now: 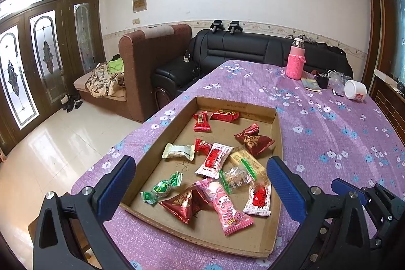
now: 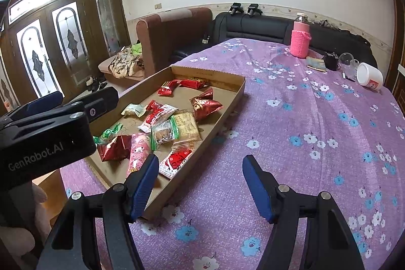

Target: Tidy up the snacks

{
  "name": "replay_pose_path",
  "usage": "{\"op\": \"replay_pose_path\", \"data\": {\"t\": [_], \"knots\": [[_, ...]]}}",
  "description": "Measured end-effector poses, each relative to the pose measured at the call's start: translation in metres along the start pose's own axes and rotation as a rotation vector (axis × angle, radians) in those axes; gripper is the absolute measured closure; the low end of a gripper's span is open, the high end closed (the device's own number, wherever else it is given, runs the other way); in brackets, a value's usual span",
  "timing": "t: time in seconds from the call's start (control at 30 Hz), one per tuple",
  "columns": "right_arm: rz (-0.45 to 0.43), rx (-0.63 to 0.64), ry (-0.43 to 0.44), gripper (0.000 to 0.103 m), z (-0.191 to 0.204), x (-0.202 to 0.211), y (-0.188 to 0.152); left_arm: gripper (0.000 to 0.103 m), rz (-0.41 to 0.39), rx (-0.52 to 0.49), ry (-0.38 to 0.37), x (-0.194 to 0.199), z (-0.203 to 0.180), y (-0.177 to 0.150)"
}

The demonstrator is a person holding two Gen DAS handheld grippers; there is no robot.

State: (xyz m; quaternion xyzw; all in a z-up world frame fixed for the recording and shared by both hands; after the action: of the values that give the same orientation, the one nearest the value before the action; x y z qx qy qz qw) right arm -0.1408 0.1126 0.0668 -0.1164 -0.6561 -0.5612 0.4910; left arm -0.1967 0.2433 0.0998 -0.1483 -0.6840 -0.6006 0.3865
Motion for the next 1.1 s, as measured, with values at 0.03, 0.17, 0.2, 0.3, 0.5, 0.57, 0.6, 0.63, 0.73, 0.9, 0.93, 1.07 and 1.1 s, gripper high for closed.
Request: {"op": "replay_pose_path", "data": {"t": [0.03,0.17,0.2,0.3,0.5,0.57,0.6,0.63,0.73,0.9,0.93,1.07,1.1], "knots": [[0.001,-0.001,0.000,0.030,0.001,0.000,0.000,0.000,0.001,0.000,-0.001,0.000,0.000,0.000],[0.004,-0.003,-0.002,0.030,0.001,0.000,-0.002,0.000,0.000,-0.001,0.000,0.001,0.000,-0.001],[0.004,-0.003,-0.001,0.030,0.001,0.000,-0.002,0.000,-0.001,-0.002,0.000,0.001,0.000,-0.001],[0.003,0.001,0.000,0.030,0.002,0.000,-0.002,0.000,-0.004,-0.002,-0.001,0.002,0.000,-0.001],[-0.005,0.010,-0.007,0.029,0.004,0.003,-0.004,0.000,-0.014,-0.002,0.000,0.006,-0.003,-0.002],[-0.006,0.010,-0.011,0.028,0.004,0.004,-0.004,0.000,-0.024,-0.002,0.002,0.009,-0.004,-0.002],[-0.008,0.008,-0.014,0.027,0.004,0.004,-0.005,0.000,-0.031,0.000,0.004,0.012,-0.004,-0.002],[-0.008,0.007,-0.016,0.027,0.004,0.005,-0.005,0.000,-0.044,0.002,0.008,0.015,-0.004,-0.003],[-0.013,0.004,-0.020,0.027,0.004,0.007,-0.005,0.000,-0.108,0.009,0.032,0.028,-0.005,-0.005],[-0.028,0.004,-0.022,0.027,0.004,0.013,-0.006,0.000,-0.256,0.082,0.118,0.063,0.000,-0.010],[-0.031,0.005,-0.023,0.027,0.004,0.014,-0.007,0.000,-0.277,0.104,0.138,0.069,0.002,-0.012],[-0.046,0.016,-0.027,0.027,0.007,0.020,-0.008,0.000,-0.355,0.157,0.217,0.081,0.004,-0.025],[-0.050,0.019,-0.029,0.027,0.008,0.021,-0.009,0.000,-0.346,0.145,0.197,0.081,0.004,-0.024]]}}
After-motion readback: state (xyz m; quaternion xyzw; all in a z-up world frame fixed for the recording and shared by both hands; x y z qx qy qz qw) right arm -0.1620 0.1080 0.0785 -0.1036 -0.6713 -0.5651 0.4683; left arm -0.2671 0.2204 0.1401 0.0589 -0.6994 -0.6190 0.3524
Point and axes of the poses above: each gripper's, at about its wrist camera, not at the fingertips, and x roughly against the way its jaws point, z to its left, y to its top, the point moved 1 cm from there along -x, roughly the way its jaws point, and after that the axes turned 12 degrees about z, right-handed, at the moved point
